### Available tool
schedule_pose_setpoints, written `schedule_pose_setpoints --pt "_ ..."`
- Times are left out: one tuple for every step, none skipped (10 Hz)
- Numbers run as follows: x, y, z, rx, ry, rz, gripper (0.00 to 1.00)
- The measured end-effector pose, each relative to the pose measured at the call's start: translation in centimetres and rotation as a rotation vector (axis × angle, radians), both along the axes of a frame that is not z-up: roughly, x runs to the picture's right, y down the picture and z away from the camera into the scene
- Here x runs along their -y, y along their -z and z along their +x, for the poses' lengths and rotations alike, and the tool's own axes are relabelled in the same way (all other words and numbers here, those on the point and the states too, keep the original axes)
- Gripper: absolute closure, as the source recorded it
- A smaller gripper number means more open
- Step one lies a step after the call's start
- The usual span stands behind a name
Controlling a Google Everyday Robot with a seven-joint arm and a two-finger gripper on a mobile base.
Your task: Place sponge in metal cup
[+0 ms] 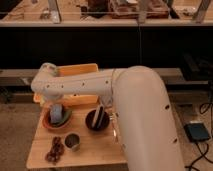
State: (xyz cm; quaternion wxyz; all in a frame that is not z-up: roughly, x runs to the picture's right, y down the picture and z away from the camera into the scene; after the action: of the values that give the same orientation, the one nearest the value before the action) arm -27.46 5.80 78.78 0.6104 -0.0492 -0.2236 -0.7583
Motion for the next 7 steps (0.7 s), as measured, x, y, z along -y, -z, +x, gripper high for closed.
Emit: schedule_pose_setpoints --pt "-0.7 -0.4 -0.3 0.006 -0.015 -0.008 0.20" --pt "-1.2 -0.8 -0.6 0.011 -0.025 -0.006 0.20" --pt "-1.4 -1.0 -0.9 0.014 -0.035 0.009 0.20" --pt "-1.7 -1.6 -1.1 0.018 -0.050 0.032 0.20" --pt "-1.9 -2.1 -1.3 0.020 -0.063 0.046 0.20" --pt "-1.9 -2.4 -1.5 0.020 -0.069 0.053 0.20" --pt "-2.0 -2.6 -1.7 0.023 -0.073 0.059 0.20"
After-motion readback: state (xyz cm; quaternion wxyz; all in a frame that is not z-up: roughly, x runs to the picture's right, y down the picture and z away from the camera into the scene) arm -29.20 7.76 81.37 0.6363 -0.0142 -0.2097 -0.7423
